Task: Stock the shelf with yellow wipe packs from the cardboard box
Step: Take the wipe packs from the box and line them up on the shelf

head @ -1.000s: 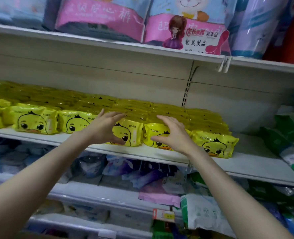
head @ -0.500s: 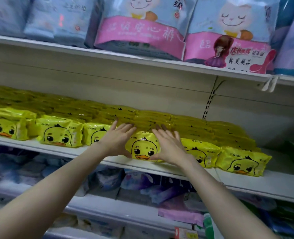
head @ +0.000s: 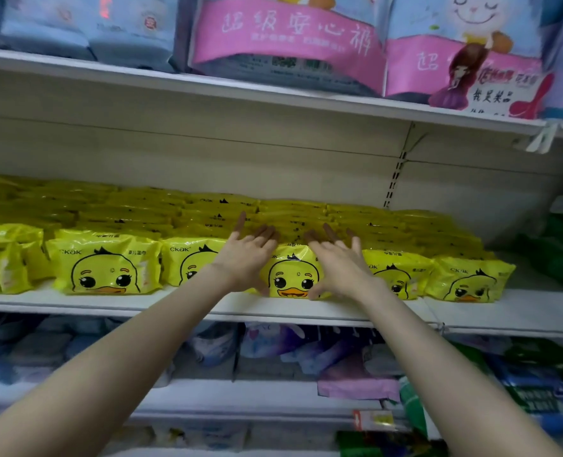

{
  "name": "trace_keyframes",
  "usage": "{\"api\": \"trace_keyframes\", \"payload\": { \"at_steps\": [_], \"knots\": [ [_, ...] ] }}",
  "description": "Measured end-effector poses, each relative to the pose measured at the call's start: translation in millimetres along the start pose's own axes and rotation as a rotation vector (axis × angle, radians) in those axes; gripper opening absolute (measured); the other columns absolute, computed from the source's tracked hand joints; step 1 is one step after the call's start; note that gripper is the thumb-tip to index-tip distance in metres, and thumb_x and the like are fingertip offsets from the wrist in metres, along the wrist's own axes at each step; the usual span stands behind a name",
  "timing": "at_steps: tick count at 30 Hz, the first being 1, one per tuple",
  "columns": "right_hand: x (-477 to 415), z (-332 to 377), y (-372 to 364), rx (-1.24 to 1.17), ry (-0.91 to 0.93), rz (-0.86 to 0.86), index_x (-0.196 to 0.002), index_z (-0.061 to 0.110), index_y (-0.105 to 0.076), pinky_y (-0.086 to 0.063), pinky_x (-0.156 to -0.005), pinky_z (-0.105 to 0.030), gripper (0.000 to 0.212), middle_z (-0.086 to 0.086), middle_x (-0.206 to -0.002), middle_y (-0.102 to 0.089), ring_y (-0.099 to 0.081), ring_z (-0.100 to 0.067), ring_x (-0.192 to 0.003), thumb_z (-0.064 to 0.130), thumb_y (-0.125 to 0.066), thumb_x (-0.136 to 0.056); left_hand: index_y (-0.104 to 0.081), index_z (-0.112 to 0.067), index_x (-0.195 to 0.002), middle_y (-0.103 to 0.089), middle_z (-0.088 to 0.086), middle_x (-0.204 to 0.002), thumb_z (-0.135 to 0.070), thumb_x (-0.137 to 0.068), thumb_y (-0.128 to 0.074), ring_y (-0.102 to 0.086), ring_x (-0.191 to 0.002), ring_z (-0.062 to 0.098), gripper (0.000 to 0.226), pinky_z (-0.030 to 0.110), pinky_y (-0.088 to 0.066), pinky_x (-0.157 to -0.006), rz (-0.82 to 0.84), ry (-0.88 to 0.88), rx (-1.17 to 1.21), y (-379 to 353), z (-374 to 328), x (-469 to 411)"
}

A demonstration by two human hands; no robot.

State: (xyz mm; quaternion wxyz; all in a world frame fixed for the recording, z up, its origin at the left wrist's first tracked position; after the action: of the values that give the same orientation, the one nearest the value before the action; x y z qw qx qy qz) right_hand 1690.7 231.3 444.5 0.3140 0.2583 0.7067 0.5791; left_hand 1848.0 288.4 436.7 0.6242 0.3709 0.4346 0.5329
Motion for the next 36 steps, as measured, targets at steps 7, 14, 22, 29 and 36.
{"api": "trace_keyframes", "payload": {
  "at_steps": [7, 14, 22, 29, 36],
  "knots": [
    [1, -4, -5, 0.050, 0.003, -0.070, -0.149, 0.026, -0.018, 0.000, -0.114, -0.051, 0.100, 0.005, -0.151, -0.034, -0.020, -0.020, -0.143, 0.061, -0.068, -0.069, -0.001, -0.011, -0.150, -0.006, 0.009, -0.158, -0.065, -0.079, -0.052, -0.005, -0.147, 0.020, 0.103, 0.058, 0.021, -0.107, -0.054, -0.018, -0.062, -5, 2, -4],
    [-1, -8, -6, 0.068, 0.015, -0.092, -0.150, 0.022, -0.013, 0.001, -0.113, -0.053, 0.106, 0.002, -0.150, -0.037, -0.017, -0.020, -0.145, 0.060, -0.070, -0.069, -0.006, -0.012, -0.151, -0.011, 0.009, -0.158, -0.066, -0.077, -0.056, -0.008, -0.146, 0.020, 0.105, 0.056, 0.021, -0.108, -0.066, -0.035, -0.057, -3, 4, -6],
    [-4, -15, -8, 0.117, -0.007, -0.072, -0.150, 0.023, -0.014, 0.005, -0.112, -0.056, 0.107, 0.005, -0.158, -0.016, 0.006, -0.023, -0.147, 0.057, -0.073, -0.067, 0.001, -0.006, -0.149, -0.006, 0.013, -0.158, -0.071, -0.075, -0.051, 0.000, -0.147, 0.021, 0.112, 0.058, 0.014, -0.111, 0.007, 0.000, -0.105, -1, 5, -10],
    [-7, -16, -10, 0.138, -0.032, -0.090, -0.149, 0.025, -0.019, 0.004, -0.112, -0.056, 0.101, 0.007, -0.156, -0.022, 0.003, -0.024, -0.147, 0.056, -0.072, -0.069, 0.000, -0.008, -0.150, -0.008, 0.013, -0.158, -0.067, -0.080, -0.049, -0.005, -0.146, 0.022, 0.103, 0.059, 0.017, -0.110, -0.002, 0.011, -0.141, -2, 3, -9],
    [-10, -17, -11, 0.153, -0.043, -0.095, -0.149, 0.027, -0.019, 0.006, -0.112, -0.057, 0.097, 0.007, -0.155, -0.026, 0.003, -0.025, -0.147, 0.058, -0.069, -0.071, -0.006, -0.008, -0.150, -0.008, 0.011, -0.158, -0.063, -0.082, -0.049, -0.011, -0.146, 0.022, 0.097, 0.060, 0.019, -0.107, -0.017, 0.023, -0.176, -1, 3, -13]
  ]
}}
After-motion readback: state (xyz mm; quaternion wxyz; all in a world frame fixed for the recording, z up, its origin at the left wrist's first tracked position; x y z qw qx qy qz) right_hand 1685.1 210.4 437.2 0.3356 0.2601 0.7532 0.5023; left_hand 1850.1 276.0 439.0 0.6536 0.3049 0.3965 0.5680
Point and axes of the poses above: each hand's wrist, its own x-axis away from the middle knuckle, its own y-axis out of the back of the hand, z = x × y, the point moved 3 cm from there along -x, towards the middle knuckle
